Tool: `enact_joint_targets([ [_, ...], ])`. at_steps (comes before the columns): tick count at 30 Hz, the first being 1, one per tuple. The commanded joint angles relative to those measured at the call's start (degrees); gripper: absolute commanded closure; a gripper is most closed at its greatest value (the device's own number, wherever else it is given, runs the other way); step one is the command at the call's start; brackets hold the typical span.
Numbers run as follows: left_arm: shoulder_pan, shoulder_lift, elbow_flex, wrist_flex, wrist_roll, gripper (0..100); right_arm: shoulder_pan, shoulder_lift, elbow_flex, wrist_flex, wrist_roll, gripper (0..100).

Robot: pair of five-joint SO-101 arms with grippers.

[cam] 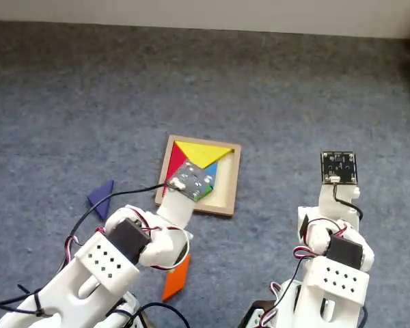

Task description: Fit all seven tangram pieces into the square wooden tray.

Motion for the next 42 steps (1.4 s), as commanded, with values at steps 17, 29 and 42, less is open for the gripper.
enact_joint_targets([
  [17,3.7,-0.8,6.7,-3.2,22.1,68,0.3,-1.1,1.7,-3.5,-0.6,96.1],
  [29,3.6,21.0,-1.3,-2.2,25.5,68,0.3,-1.1,1.7,-3.5,-0.6,96.1],
  [42,3.7,33.0,-2.6,-2.2,25.6,68,0.3,-1.1,1.7,-3.5,-0.6,96.1],
])
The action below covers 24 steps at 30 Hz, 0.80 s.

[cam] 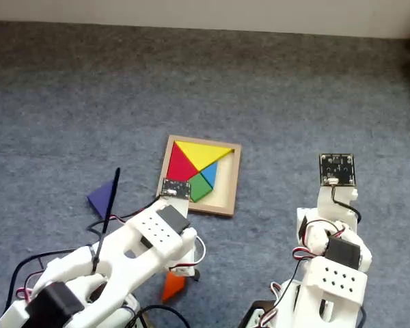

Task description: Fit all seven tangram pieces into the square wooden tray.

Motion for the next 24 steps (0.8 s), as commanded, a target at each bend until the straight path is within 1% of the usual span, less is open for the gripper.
enact_joint_targets([
  [1,1.1,0.8,-2.2,-0.7,0.6,68,0.3,-1.1,-0.6,-1.2,-0.6,96.1],
  [4,1.5,2.2,-1.5,-3.9,0.7,68,0.3,-1.1,-0.6,-1.1,-0.6,96.1],
  [8,5.2,5.5,-0.1,-7.6,1.5,68,0.3,-1.1,-0.6,-1.0,-0.6,96.1],
  [13,8.7,9.7,-3.3,-7.6,4.7,68,0.3,-1.1,-0.6,-1.0,-0.6,96.1],
  [16,10.5,12.2,-4.9,-7.6,4.7,68,0.4,-1.1,-0.6,-1.0,-0.6,96.1],
  [21,10.9,14.3,-6.1,-7.6,4.7,68,0.5,-1.1,-0.6,-0.9,-0.6,96.1],
  [23,11.0,14.4,-6.1,-7.6,4.7,70,0.6,-1.1,-0.6,-0.9,-0.6,96.1],
  [24,11.0,14.4,-6.1,-7.6,4.7,73,0.6,-1.1,-0.6,-0.9,-0.6,96.1],
])
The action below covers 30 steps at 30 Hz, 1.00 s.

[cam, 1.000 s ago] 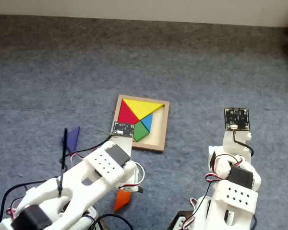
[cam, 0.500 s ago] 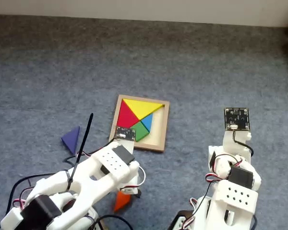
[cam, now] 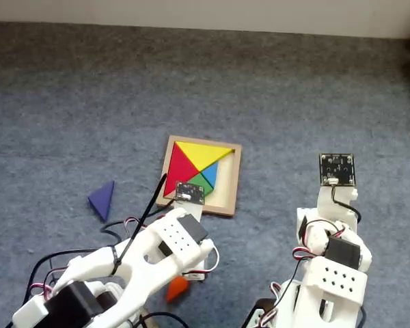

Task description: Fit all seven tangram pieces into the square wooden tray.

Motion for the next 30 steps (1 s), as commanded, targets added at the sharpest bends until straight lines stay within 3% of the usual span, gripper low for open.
enact_joint_targets([
  [1,2.8,1.7,-1.1,-2.2,0.6,76,0.6,-1.1,-0.6,-0.9,-0.6,96.1],
  [7,2.5,1.7,-1.4,-2.2,0.4,97,0.7,-1.1,-0.6,-0.9,-0.6,96.1],
  [13,2.8,1.6,-2.9,-1.0,0.4,98,0.7,-1.1,-0.6,-0.9,-0.6,96.1],
  [23,2.4,1.6,-21.3,17.9,0.3,99,0.7,-1.1,-0.7,-0.9,-0.6,96.1],
  [30,2.3,1.6,-31.9,21.5,0.3,99,0.7,-1.1,-0.7,-0.9,-0.6,96.1],
])
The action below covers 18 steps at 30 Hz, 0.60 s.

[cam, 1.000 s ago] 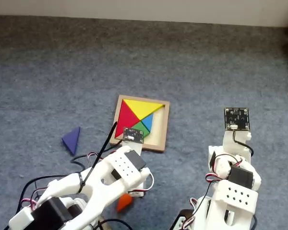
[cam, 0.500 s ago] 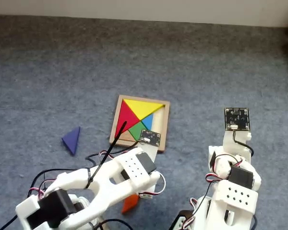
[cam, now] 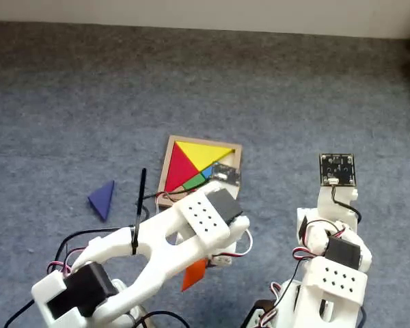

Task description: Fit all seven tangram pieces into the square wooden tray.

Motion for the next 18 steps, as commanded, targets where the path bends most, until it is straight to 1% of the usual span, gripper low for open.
enact_joint_targets([
  [1,0.1,0.0,-6.7,1.1,0.2,99,0.7,-1.1,-0.6,-0.9,-0.6,96.1],
  [4,-2.4,0.4,-10.7,1.0,0.2,99,0.7,-1.1,-0.6,-0.9,-0.7,96.1],
  [5,-4.0,0.4,-11.6,-0.7,0.2,99,0.7,-1.1,-0.5,-0.9,-0.7,96.1],
  [10,-13.8,0.7,-12.1,-13.6,0.2,99,0.7,-1.1,-0.4,-0.8,-0.7,96.1],
  [13,-16.9,3.9,-12.7,-20.7,0.1,99,0.7,-1.1,-0.2,-0.8,-1.0,96.1],
  [14,-17.3,5.4,-12.7,-23.4,-0.6,99,0.6,-1.1,0.4,-1.1,-1.9,96.1],
  [18,-17.6,12.6,-13.8,-32.1,-8.2,99,0.4,-1.1,1.6,-1.2,-3.2,96.1],
])
